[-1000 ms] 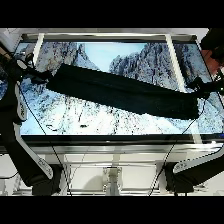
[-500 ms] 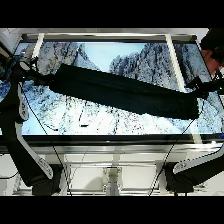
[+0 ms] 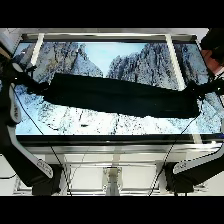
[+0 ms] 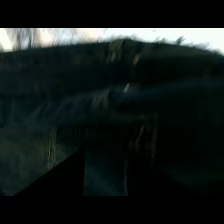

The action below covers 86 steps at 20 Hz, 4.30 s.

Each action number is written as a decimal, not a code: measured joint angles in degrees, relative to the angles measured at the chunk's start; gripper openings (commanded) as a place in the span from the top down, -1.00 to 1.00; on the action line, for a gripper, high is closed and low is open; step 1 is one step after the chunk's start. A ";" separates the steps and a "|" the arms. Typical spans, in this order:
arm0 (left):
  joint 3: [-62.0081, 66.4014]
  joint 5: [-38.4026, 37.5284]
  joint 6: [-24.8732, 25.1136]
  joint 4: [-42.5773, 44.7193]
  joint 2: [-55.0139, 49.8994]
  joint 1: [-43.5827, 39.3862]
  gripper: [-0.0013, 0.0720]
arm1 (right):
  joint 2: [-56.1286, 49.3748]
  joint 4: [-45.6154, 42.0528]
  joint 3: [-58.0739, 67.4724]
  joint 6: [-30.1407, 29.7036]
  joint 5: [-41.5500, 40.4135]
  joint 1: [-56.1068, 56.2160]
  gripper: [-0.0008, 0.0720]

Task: Fold the clothes and pants, and hang the long-sleeved shirts on hangers.

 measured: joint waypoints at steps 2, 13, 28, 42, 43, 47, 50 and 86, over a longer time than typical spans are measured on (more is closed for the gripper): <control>-9.44 1.84 1.03 0.85 6.45 2.01 0.91 | 2.19 -0.07 -3.02 -1.88 0.22 1.42 0.24; -51.95 14.36 10.19 6.14 36.74 21.88 0.90 | 25.40 -1.42 -30.25 -6.56 -7.02 4.46 0.24; -55.06 29.38 15.50 0.50 42.38 27.47 -0.14 | 29.77 -1.42 -33.48 -2.47 -7.19 4.61 0.24; -55.06 39.43 11.34 -4.74 35.52 18.05 0.80 | 29.83 0.39 -33.51 1.60 -7.61 4.61 0.24; -55.06 39.67 11.13 -4.83 35.32 17.94 0.90 | 29.83 0.55 -33.48 1.64 -7.63 4.61 0.24; -55.04 40.76 9.33 -5.60 34.99 17.79 0.90 | 29.83 0.81 -33.51 1.70 -7.58 4.61 0.24; -54.18 42.73 5.11 -8.68 35.06 18.38 0.91 | 29.83 0.92 -33.51 1.79 -7.61 4.61 0.24; -37.13 32.83 27.34 -41.16 25.07 18.58 -0.12 | -7.26 7.08 -6.21 6.43 -34.38 53.83 0.91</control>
